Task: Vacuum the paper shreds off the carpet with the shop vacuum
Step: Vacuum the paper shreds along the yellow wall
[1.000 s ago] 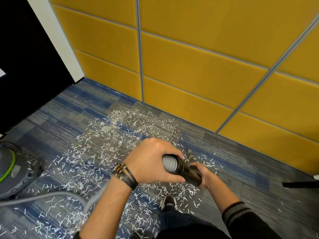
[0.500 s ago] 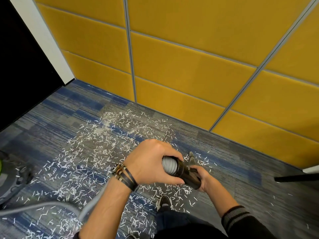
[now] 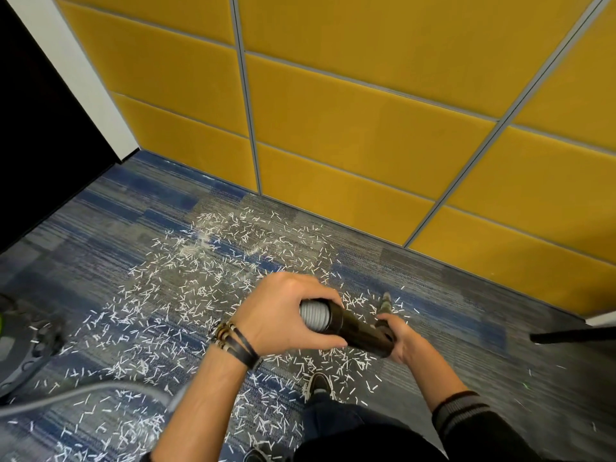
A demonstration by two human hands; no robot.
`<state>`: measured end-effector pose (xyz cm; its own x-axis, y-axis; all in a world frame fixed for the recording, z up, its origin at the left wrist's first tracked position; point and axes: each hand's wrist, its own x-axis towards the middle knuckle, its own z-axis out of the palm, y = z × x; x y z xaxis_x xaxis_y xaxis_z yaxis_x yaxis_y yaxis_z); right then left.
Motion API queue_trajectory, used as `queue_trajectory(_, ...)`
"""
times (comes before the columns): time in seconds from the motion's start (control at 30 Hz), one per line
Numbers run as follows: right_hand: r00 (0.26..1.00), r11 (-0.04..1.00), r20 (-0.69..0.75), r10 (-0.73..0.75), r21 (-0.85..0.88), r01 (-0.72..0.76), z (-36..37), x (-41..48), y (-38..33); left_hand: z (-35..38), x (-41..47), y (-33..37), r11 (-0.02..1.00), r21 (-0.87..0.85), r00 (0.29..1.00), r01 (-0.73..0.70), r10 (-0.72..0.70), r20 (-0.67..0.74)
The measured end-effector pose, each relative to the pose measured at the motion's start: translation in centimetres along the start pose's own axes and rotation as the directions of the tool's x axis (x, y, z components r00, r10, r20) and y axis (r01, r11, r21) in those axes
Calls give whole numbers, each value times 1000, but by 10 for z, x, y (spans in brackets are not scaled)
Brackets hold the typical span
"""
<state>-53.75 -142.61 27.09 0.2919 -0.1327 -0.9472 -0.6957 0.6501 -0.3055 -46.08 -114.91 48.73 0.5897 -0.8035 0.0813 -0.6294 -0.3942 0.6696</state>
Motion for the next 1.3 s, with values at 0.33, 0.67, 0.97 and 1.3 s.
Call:
queue_trajectory(0.33,987,997,-144,-71,30,76,-19,25,-23,32,34,-16,999,43,997,32,-35,75)
queue_trajectory(0.67,994,993,-111,-22,116,35,-12,18,-2,22,27,-26,1000,18,999,26,-26,38)
queue_trajectory(0.97,983,997,-176,-51,49,60,-9,2,35,16,8,-22,1000,-15,996,24,-23,88)
queue_trajectory(1.3,983,993,-165,-79,-105,62,-27,-14,14,26,7,-2,1000,-29,1000,-12,13,18)
